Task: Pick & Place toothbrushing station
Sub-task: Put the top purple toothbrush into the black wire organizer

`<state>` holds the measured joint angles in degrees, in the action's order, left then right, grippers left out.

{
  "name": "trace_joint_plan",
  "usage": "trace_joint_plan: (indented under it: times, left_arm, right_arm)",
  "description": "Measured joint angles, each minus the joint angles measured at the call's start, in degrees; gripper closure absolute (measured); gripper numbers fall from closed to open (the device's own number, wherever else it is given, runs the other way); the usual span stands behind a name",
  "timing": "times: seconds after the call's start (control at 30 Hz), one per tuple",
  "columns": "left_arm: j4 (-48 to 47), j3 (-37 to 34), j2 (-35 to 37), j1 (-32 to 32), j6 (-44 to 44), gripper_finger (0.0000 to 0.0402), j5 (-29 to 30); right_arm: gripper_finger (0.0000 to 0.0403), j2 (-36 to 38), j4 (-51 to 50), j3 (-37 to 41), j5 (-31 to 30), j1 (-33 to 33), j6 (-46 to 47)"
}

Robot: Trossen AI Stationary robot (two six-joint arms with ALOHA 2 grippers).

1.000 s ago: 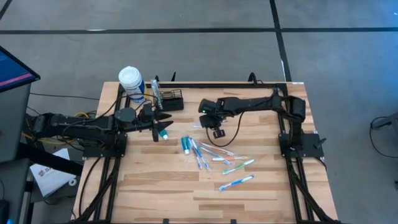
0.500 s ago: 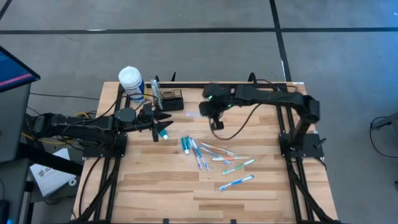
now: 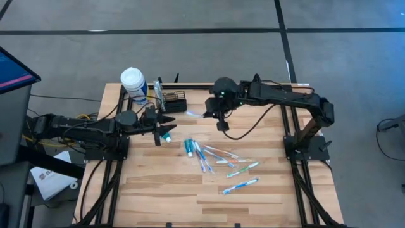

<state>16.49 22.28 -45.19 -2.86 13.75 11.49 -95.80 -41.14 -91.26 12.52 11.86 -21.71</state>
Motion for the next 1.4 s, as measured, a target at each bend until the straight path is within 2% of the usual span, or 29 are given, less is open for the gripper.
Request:
trace_joint_plan:
  times: [0.1,0.2,0.3,0.4,0.5,0.67,0.87,1.27,1.4]
  left_arm:
    - [0.07,0.00,0.00,0.99,-0.78,0.0243,0.00]
    - [0.19,0.00,0.01,1.49,-1.57,0.0243,0.00]
    - [0.39,0.00,0.02,1.52,-1.52,0.0243,0.01]
    - [0.49,0.00,0.00,1.52,-1.52,0.0243,0.07]
    - [1.07,0.00,0.00,1.52,-1.23,0.0243,0.23]
    - [5.89,0.02,-1.28,1.52,-1.09,0.0243,0.34]
    - [17.42,0.00,-7.36,2.88,-3.56,0.0243,-0.88]
    - [48.18,0.00,-25.36,3.44,-8.99,0.0243,-0.88]
    - [52.30,1.48,-29.14,3.44,-10.21,0.0243,-0.86]
  right_arm:
    - [0.0403,2.79,0.20,5.02,1.22,0.74,0.85]
    - [0.0403,8.64,6.00,13.42,1.24,1.54,2.66]
    - [0.0403,15.09,17.54,24.45,1.19,1.93,5.09]
    - [0.0403,20.03,37.50,33.79,2.85,1.85,9.81]
    - [0.0403,20.73,53.01,39.36,5.73,1.14,13.42]
    - [0.0403,16.68,64.65,40.12,5.79,-1.91,14.56]
    - [0.0401,13.08,68.04,40.14,5.68,-2.79,13.80]
    - [0.0399,13.06,67.70,40.21,5.63,-2.70,13.61]
    - [0.0399,13.06,67.77,40.21,5.66,-2.76,12.71]
